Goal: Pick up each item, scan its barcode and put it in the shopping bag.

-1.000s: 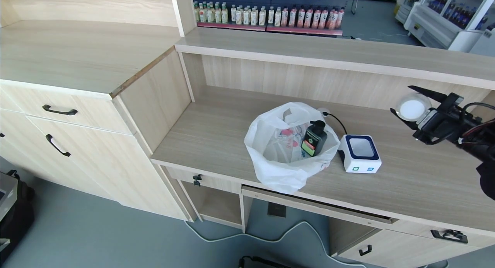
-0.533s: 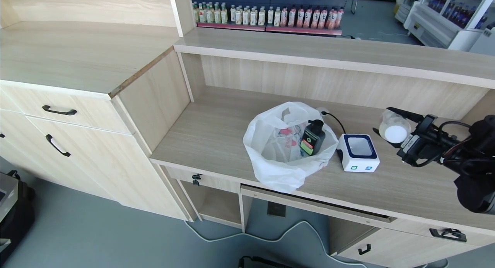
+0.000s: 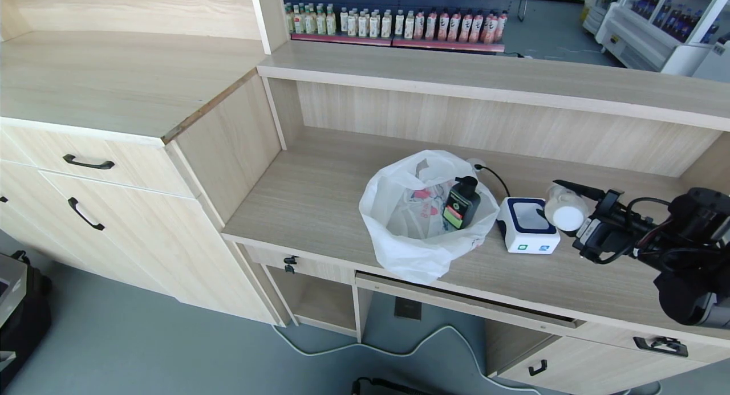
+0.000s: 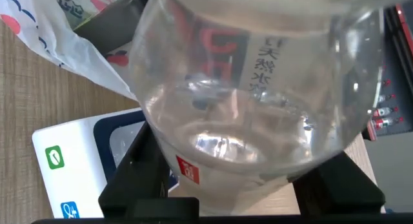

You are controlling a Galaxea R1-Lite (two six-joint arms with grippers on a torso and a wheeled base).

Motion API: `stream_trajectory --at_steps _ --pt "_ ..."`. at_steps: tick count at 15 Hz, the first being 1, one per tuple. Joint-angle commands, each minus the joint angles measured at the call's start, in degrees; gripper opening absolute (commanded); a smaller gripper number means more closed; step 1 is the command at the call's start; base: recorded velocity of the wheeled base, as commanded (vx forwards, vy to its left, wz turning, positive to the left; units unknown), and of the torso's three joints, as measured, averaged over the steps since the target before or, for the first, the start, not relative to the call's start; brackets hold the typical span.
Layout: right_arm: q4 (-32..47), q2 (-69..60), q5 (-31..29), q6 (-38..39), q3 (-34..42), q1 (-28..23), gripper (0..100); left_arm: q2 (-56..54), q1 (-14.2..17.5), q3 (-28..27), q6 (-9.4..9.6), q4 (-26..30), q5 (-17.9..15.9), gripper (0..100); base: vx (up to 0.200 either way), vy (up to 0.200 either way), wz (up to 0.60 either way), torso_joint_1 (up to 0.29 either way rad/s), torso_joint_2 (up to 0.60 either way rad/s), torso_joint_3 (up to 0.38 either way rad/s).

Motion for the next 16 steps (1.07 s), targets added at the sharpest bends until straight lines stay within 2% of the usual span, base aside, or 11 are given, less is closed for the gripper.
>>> stream_trajectory --at_steps 1,16 --pt "-0.1 1.0 0.0 0.0 -0.3 0.1 0 0.0 0.0 0.0 -0.01 0.0 0.1 100 0.000 0.000 0.00 0.000 0.00 0.000" --pt "-0.1 8.7 -0.1 0.2 -10.4 3.4 0 0.0 0.0 -0.1 -0.01 0.0 0.0 100 0.000 0.000 0.00 0.000 0.00 0.000"
